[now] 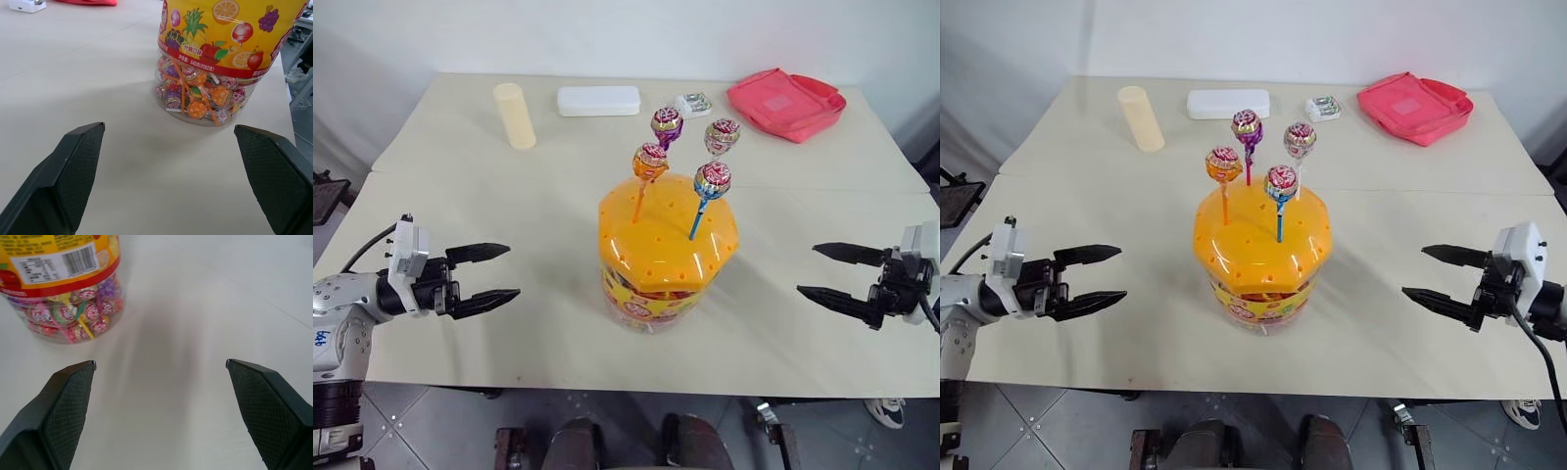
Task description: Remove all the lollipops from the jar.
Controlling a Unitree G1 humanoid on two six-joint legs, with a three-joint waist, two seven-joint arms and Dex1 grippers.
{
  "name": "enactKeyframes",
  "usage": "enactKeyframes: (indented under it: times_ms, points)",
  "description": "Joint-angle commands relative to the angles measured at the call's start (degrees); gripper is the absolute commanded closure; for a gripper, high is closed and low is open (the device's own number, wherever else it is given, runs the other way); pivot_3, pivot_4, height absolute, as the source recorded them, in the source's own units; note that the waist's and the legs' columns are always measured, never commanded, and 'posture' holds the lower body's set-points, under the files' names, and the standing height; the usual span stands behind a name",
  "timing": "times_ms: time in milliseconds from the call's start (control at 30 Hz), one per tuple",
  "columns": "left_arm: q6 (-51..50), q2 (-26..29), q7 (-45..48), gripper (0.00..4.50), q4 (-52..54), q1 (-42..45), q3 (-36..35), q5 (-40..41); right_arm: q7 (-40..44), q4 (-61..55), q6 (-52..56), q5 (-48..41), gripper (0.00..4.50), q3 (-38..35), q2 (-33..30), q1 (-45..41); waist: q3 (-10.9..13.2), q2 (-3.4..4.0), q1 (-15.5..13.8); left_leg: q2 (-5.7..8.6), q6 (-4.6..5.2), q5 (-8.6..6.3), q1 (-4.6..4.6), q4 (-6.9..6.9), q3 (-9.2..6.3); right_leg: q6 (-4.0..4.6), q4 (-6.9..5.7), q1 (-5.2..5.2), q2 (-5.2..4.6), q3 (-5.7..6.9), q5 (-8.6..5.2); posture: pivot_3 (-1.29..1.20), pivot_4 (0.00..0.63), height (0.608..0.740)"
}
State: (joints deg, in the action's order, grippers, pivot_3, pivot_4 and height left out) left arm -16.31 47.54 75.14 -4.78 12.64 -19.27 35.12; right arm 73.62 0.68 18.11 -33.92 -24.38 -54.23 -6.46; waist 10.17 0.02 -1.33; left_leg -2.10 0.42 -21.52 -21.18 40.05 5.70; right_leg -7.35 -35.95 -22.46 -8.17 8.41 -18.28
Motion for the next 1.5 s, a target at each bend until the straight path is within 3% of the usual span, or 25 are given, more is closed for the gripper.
enactKeyframes:
  times_ms: [33, 167, 367, 500, 600, 800, 933, 1167, 1500]
  points:
    - [-1.8, 1.5, -0.5, 0.0, 3.4, -1.1, -1.5, 1.4, 1.0, 0.5, -0.7, -0.1, 0.04, 0.3, -0.9, -1.5, 0.0, 0.0, 0.0, 0.0, 0.0, 0.0, 0.0, 0.0, 0.0, 0.0, 0.0, 0.0, 0.0, 0.0, 0.0, 0.0, 0.15, 0.74]
    - [-7.6, 2.9, -4.7, 0.0, 7.0, -0.4, -1.6, 2.2, 1.6, 1.6, -0.4, 0.1, 0.04, 1.3, -1.4, -3.1, 0.0, 0.0, -0.1, 0.0, 0.0, 0.0, -0.01, 0.0, -0.02, 0.0, 0.0, 0.0, 0.0, 0.0, 0.0, 0.0, 0.15, 0.74]
    - [-6.5, 4.3, -6.7, 0.0, 14.1, 0.5, -3.2, 2.1, 0.6, 1.0, 1.1, -0.1, 0.04, 1.0, -1.2, -4.6, 0.0, 0.0, 0.0, -0.01, 0.0, 0.0, -0.02, 0.0, -0.02, 0.0, -0.01, -0.01, -0.01, 0.0, 0.0, 0.0, 0.15, 0.74]
    - [-12.0, 6.9, -8.1, 0.0, 17.1, 5.0, -2.7, 5.3, -0.6, -1.9, 4.4, -2.2, 0.04, -0.2, -1.3, -4.7, 0.0, 0.0, -0.1, 0.0, 0.0, 0.0, -0.02, 0.02, -0.04, 0.0, -0.02, 0.0, -0.01, 0.0, 0.0, 0.0, 0.15, 0.74]
    - [-11.9, 7.0, -8.9, 0.0, 16.6, 12.2, -0.3, 5.3, -0.3, -3.7, 0.6, -0.2, 0.04, 0.0, -1.4, -4.2, 0.0, 0.0, -0.2, 0.0, 0.0, 0.0, -0.02, 0.02, -0.03, 0.0, -0.02, 0.0, -0.01, -0.01, 0.0, 0.0, 0.15, 0.74]
    - [-10.1, -0.8, -7.1, 0.0, 12.7, 29.4, 7.8, 5.8, 5.3, -9.2, 4.2, -9.5, 0.04, -2.4, -2.0, -6.5, 0.0, 0.0, -0.3, 0.06, 0.0, 0.0, -0.05, 0.07, -0.06, -0.02, -0.02, 0.02, -0.01, 0.02, 0.01, 0.0, 0.15, 0.74]
    - [-9.1, -6.6, -4.6, 0.0, 9.6, 35.3, 10.7, 6.6, 5.3, -13.2, 5.5, -13.5, 0.04, -3.6, -1.9, -7.1, 0.0, -0.04, -0.1, 0.07, 0.01, 0.0, -0.06, 0.08, -0.07, -0.02, -0.04, 0.01, -0.01, 0.02, 0.01, 0.0, 0.15, 0.74]
    - [-11.9, -12.2, 1.5, 0.0, 9.3, 37.8, 14.3, 10.5, -0.7, -18.0, 6.7, -16.8, 0.04, -5.4, -0.5, -7.8, 0.0, -0.06, 0.0, 0.06, 0.01, 0.01, -0.06, 0.08, -0.09, -0.02, -0.04, 0.0, 0.0, 0.02, 0.01, 0.0, 0.15, 0.74]
    - [-14.0, -13.2, 6.8, 0.0, 8.7, 38.5, 17.4, 10.3, -4.6, -20.8, 6.8, -16.8, 0.04, -9.5, -0.4, -3.0, 0.0, -0.08, -0.2, 0.09, 0.03, 0.01, -0.13, 0.15, -0.17, -0.03, -0.04, 0.01, -0.01, 0.03, 0.02, 0.0, 0.15, 0.74]
